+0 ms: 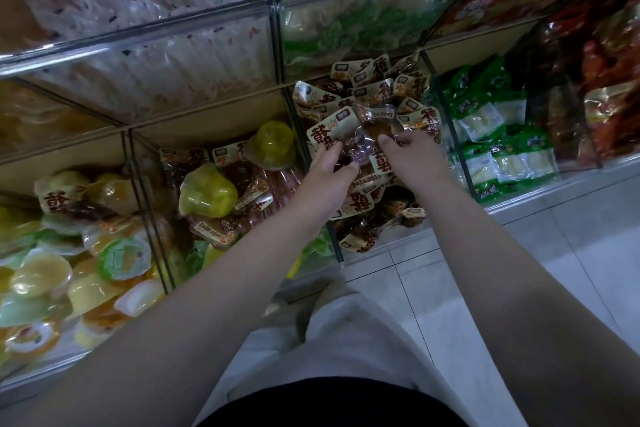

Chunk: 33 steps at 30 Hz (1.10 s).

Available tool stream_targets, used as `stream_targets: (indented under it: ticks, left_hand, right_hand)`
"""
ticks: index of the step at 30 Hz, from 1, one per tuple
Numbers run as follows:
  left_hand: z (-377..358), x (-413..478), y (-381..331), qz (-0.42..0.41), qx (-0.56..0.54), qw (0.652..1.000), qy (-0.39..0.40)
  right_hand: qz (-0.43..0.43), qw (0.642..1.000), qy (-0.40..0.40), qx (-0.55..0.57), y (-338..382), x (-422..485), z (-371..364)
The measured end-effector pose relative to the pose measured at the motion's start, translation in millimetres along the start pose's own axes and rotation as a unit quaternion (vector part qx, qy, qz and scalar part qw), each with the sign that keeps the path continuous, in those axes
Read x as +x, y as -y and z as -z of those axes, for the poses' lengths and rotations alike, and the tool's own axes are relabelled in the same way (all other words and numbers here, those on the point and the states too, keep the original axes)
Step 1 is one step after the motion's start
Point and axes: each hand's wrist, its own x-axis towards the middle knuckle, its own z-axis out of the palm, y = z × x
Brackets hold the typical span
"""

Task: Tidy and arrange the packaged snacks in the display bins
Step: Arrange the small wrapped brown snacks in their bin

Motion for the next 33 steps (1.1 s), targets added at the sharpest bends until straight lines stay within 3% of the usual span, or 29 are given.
stream_targets:
  ticks: [6,17,22,27,33]
  left_hand:
    - [-8.7,1.9,-5.3,-0.003,0.022,0.999,-0.025]
    - [-21.3,3.9,-10.0,0.004,0.043,0.998,-0.043]
    - [-26.2,0.4,-10.8,0.019,0.058,0.997,-0.042]
    - [-29.0,-3.7,-9.0,0.033,0.034,0.998,-0.042]
    - [-27.7,-6.5,-11.9,0.019,-0.01,0.997,-0.07]
  right_hand:
    - [-0.006,0.997,0.031,0.07,5.5,9.4,-7.6]
    - [0.073,0.992,0.079,0.059,14.7,23.8,3.8]
    - [0.094,0.996,-0.003,0.001,8.4,15.6,4.7]
    - [0.06,0.998,-0.027,-0.024,-15.9,3.3,6.4]
    - [0.123,0.99,-0.057,-0.025,-9.9,3.6,12.9]
